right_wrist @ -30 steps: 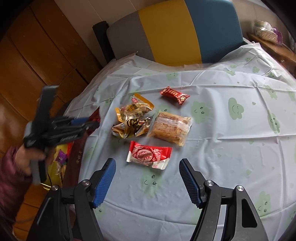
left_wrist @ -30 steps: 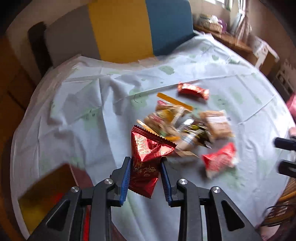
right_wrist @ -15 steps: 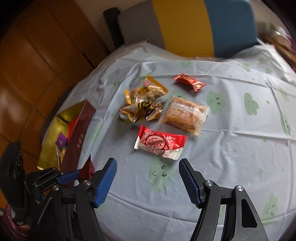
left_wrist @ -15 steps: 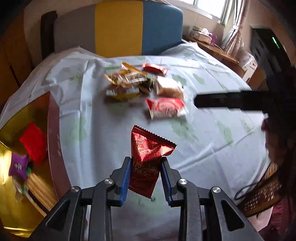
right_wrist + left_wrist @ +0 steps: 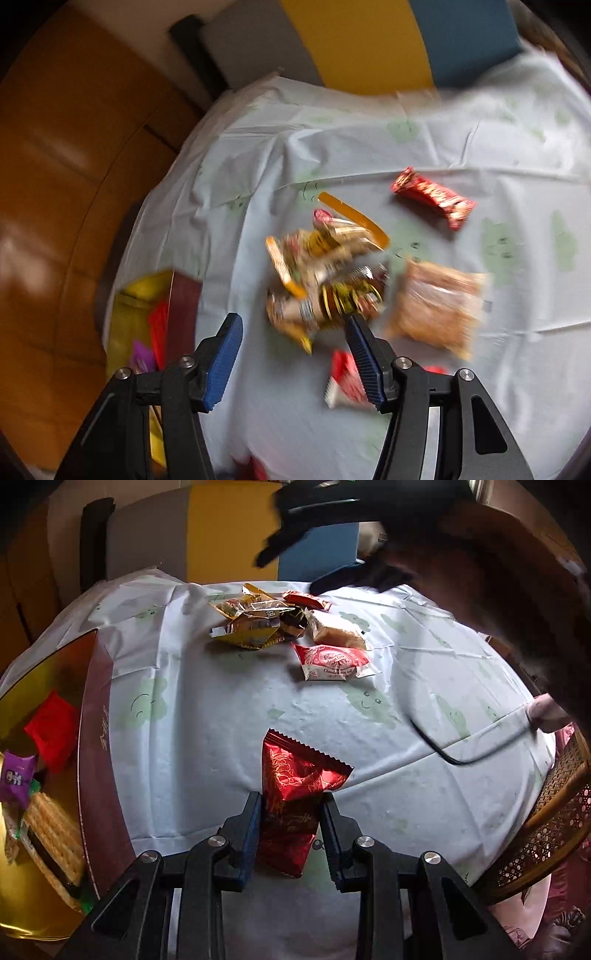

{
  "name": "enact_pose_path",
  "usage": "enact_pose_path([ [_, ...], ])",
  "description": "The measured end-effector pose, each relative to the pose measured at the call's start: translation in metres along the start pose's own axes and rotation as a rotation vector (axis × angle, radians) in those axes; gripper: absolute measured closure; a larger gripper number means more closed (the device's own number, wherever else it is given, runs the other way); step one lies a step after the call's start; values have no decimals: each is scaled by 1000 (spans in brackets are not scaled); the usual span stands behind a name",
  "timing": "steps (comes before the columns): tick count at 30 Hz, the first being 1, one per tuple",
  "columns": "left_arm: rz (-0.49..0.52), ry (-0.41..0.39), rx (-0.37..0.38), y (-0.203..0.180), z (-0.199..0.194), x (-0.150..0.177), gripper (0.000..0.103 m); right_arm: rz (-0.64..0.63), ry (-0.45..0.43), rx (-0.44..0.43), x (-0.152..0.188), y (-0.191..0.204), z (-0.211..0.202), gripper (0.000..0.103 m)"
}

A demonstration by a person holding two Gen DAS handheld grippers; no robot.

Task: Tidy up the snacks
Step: 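Grasp the clear pistachio bag with the right gripper while the left gripper holds the red candy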

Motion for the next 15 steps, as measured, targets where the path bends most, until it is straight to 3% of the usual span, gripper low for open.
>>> enact_pose_path([
  [5,-16,-23,24,3,-2,2,72,132,14,105,-18,-13,50,39],
  [9,-41,-33,46,7,-2,3,72,151,28,174,-24,-17,78,35],
  [11,-45,-37,52,8,-2,4,72,92,14,211,-27,-9,84,34],
  [15,-51,-35,58,7,-1,5,72,-131,-25,289,-32,13,93,52],
])
Point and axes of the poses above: each gripper's, at about its wrist camera, not at the fingertips, and z roughly the way its jaws point, y to its left, x to its underside, the point moved 5 cm from there along z, roughly the way its jaws point, and after that the axes turned 13 degrees about -y, right-handed, at the moved point
